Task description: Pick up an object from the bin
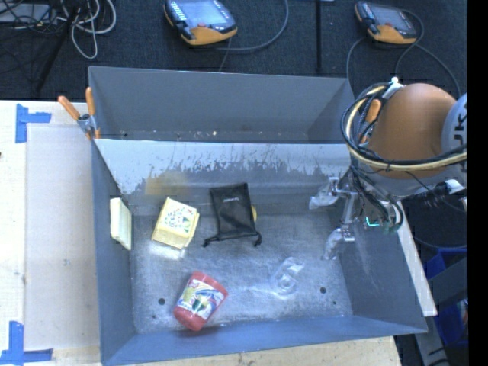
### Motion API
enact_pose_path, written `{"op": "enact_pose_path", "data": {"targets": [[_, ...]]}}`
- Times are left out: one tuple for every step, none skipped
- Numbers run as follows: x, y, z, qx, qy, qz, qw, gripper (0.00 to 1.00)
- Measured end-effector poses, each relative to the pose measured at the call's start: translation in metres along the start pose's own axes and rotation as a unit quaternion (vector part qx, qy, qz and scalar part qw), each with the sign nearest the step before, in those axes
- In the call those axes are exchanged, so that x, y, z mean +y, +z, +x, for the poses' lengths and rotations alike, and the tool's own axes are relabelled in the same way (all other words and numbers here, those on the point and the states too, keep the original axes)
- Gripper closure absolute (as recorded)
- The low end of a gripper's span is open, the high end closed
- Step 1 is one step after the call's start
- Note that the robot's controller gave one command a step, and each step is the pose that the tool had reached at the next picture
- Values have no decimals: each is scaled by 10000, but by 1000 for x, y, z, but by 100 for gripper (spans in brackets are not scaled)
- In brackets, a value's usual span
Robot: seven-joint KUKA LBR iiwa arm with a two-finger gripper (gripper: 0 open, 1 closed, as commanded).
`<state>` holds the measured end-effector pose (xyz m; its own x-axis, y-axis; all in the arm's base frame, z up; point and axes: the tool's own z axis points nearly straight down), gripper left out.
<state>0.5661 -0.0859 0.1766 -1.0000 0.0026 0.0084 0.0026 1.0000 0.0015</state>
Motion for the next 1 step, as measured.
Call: {"op": "enact_pose_path", "data": {"targets": [[0,-4,-2,-36,-9,4,10000,0]]}}
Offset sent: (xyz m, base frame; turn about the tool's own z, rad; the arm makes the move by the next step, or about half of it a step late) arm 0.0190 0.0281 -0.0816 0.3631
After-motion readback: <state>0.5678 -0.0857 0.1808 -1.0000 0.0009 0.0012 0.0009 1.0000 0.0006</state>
